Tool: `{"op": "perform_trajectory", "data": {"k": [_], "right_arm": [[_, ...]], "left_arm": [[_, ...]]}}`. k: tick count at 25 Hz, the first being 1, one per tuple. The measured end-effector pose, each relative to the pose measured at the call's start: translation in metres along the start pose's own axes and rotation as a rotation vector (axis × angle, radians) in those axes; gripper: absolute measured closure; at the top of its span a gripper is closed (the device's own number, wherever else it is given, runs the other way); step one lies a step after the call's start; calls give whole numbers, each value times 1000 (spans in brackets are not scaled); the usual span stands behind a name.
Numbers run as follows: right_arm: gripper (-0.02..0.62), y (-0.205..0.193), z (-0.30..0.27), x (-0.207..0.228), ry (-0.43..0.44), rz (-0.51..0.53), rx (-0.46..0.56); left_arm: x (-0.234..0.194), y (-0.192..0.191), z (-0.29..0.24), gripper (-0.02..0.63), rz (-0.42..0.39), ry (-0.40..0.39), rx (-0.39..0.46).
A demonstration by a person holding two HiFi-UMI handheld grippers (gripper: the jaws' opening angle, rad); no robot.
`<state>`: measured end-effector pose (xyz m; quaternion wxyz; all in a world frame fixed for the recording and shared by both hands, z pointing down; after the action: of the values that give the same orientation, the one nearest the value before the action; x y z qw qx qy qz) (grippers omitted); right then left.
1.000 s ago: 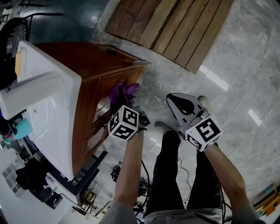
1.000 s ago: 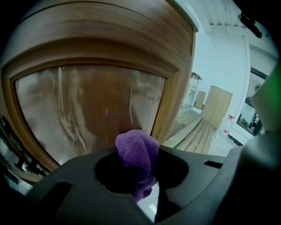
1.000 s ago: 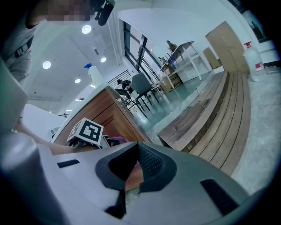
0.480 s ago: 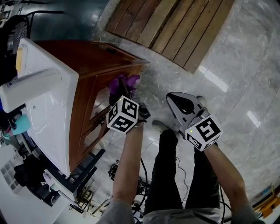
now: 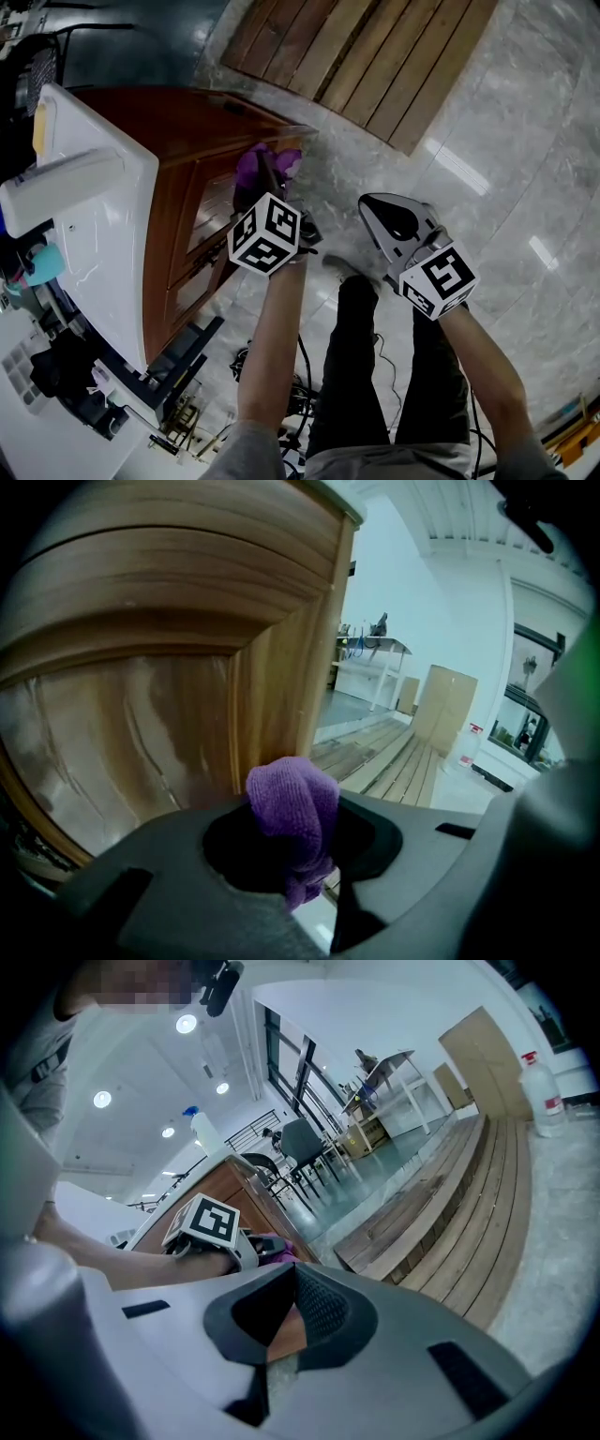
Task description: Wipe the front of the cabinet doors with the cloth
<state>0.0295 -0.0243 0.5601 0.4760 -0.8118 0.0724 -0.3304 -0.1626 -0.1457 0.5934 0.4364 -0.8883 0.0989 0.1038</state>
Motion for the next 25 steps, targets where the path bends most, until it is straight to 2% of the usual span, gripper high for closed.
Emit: {"op": "perform_trajectory", "data": {"k": [11,19,25], "right_arm": [[586,1,7,-4,5,5,1],[586,-8,10,-23,29,20,-4],[586,-30,13,-41,39,7,-30]], "left_arm": [[23,-4,14,512,-28,-51,6],[9,-25,41,512,-35,-43,-9],[-12,-42,63,512,-30,-24,-18]]}}
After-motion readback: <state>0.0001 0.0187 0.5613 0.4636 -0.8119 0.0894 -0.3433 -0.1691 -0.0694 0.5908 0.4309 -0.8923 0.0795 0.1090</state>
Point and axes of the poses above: the fingertips, and each gripper's own axes: z backward along the fingers, x to its right, y out of its top, the point moved 5 cm from there along z, backward along the fingers, and after that the axes turned 7 degrees about z, right-handed, at the moved point
